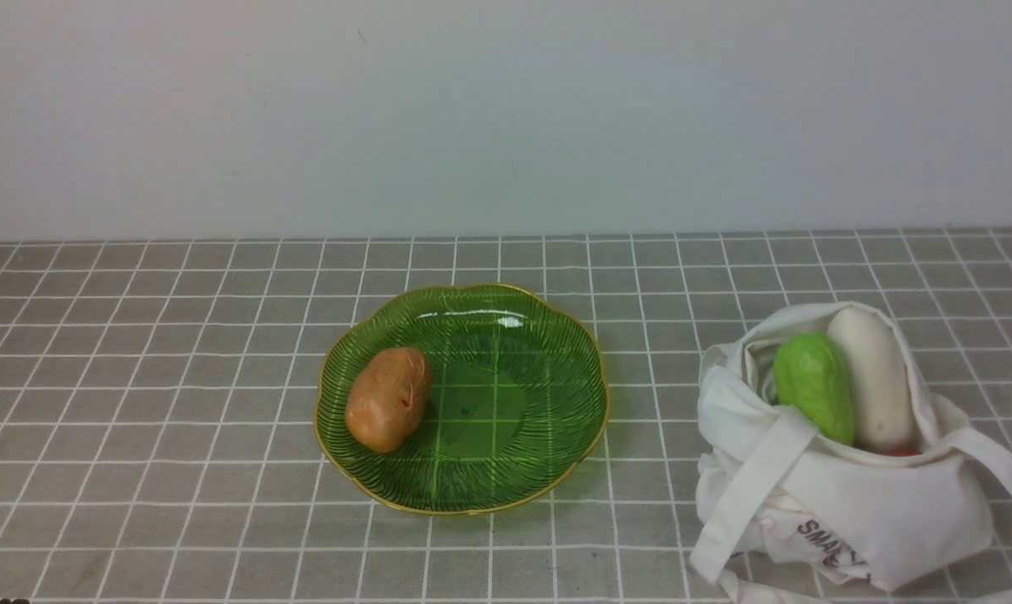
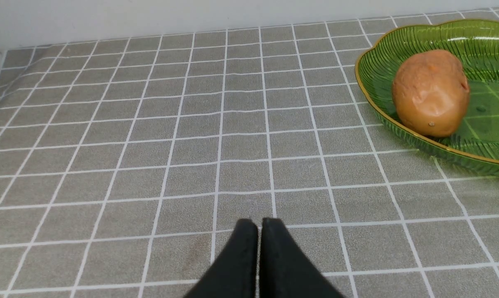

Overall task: Take vegetables from bag on grey coffee tablecloth place on plate.
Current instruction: 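Reach into the cloth bag and grasp the green vegetable inside with the right gripper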

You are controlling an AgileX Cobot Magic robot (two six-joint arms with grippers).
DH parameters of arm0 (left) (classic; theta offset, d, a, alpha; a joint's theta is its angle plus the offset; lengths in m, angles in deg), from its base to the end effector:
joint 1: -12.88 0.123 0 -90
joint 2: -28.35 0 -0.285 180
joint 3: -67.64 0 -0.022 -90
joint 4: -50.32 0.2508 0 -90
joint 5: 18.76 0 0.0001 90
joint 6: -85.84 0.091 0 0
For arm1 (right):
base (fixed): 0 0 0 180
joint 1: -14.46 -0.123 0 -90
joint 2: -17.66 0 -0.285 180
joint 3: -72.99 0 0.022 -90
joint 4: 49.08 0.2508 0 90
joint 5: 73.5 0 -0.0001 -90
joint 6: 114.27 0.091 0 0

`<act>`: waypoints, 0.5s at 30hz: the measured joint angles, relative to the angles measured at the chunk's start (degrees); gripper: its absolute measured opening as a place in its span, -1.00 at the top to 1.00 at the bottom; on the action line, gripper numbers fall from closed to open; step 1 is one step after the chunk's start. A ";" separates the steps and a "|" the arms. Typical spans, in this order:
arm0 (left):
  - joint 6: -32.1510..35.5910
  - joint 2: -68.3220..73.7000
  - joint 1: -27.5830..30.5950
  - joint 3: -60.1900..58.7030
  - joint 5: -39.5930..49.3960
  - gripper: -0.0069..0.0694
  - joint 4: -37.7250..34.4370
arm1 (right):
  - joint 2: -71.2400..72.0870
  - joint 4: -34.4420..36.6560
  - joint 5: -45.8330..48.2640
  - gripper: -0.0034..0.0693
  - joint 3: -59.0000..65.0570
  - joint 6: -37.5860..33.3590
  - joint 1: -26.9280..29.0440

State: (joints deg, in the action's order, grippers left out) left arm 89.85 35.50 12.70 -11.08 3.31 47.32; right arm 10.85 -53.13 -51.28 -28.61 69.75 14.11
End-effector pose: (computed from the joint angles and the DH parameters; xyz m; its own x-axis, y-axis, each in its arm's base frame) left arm 0.0523 -0.0020 0.1704 -0.3070 0.0224 -0.9514 0.0284 0.9995 0.0144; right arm 0.0519 -0.0021 0.1724 -0.2986 0.0029 -0.9544 0.0208 0.9998 -0.0035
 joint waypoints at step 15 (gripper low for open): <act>0.00 0.00 0.00 0.00 0.00 0.83 0.00 | 0.00 14.20 -15.61 0.95 0.43 2.68 -0.22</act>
State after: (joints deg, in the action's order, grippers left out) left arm 89.85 35.50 12.70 -11.08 3.31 47.32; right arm 10.85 -38.93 -66.89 -28.18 72.43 13.89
